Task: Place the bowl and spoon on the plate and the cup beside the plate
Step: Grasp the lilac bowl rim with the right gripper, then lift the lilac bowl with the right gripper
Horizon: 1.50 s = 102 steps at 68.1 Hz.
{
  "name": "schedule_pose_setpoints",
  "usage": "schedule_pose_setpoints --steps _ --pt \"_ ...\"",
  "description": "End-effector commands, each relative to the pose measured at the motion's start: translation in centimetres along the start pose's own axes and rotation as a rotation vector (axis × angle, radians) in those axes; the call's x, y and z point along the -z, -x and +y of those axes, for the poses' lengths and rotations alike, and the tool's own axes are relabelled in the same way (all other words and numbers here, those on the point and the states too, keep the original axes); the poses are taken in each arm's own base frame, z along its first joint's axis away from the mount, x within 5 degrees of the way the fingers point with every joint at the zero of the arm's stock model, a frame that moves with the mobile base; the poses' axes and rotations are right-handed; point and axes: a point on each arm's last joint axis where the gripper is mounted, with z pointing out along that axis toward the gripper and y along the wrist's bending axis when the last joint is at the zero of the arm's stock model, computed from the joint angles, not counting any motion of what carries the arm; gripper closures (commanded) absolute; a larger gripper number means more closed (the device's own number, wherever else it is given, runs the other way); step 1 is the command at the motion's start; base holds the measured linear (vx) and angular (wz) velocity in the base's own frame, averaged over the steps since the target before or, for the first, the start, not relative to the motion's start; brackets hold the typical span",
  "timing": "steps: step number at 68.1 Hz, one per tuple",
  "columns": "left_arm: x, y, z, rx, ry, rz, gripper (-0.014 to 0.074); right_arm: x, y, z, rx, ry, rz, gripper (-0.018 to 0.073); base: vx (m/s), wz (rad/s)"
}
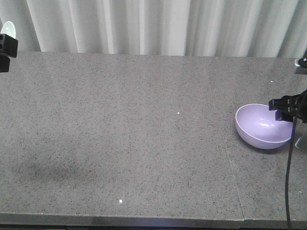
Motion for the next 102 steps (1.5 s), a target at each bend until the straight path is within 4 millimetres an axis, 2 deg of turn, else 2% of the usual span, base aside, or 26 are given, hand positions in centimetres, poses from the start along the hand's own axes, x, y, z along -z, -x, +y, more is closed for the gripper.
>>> schedule_pose_setpoints --steps 1,12,24,32,47,56,63,71,88,102 --pt "1.4 0.5 -0.2 0.001 -0.032 -0.088 0.0603 0.3 1.5 -0.2 0.005 -0.003 -0.095 0.0101 0.00 0.00" --pt "1.4 0.5 -0.2 0.001 -0.032 -0.088 0.0603 -2.0 1.2 -0.3 0.001 -0.003 -0.052 0.0101 0.00 0.00" --pt "1.4 0.5 -0.2 0.001 -0.032 -0.088 0.0603 -3.1 1.0 -0.4 -0.006 0.001 -0.027 0.0147 0.00 0.00" --pt "1.4 0.5 -0.2 0.001 -0.032 -0.088 0.0603 -3.2 1.0 -0.3 -0.011 0.004 -0.026 0.0256 0.00 0.00" --pt "1.4 0.5 -0.2 0.001 -0.032 -0.088 0.0603 -3.1 0.9 -0.3 -0.013 0.007 -0.021 0.0578 0.00 0.00" --pt "1.4 0.5 -0.2 0.001 -0.032 -0.088 0.0603 -2.6 1.0 -0.2 -0.012 0.007 -0.028 0.0571 0.00 0.00" --pt "1.4 0.5 -0.2 0.001 -0.032 -0.088 0.0603 -1.2 1.2 -0.1 -0.014 0.012 -0.051 0.0570 0.00 0.00" --pt "1.4 0.5 -0.2 0.001 -0.032 -0.088 0.0603 1.5 1.3 0.1 -0.015 0.021 -0.088 0.0570 0.00 0.00" --pt "1.4 0.5 -0.2 0.001 -0.032 -0.088 0.0603 9.5 0.4 0.6 0.000 0.032 -0.192 0.0570 0.00 0.00" --pt "1.4 0.5 -0.2 0.001 -0.032 -0.088 0.0603 15.6 -2.0 1.0 0.027 0.035 -0.237 0.0570 0.00 0.00"
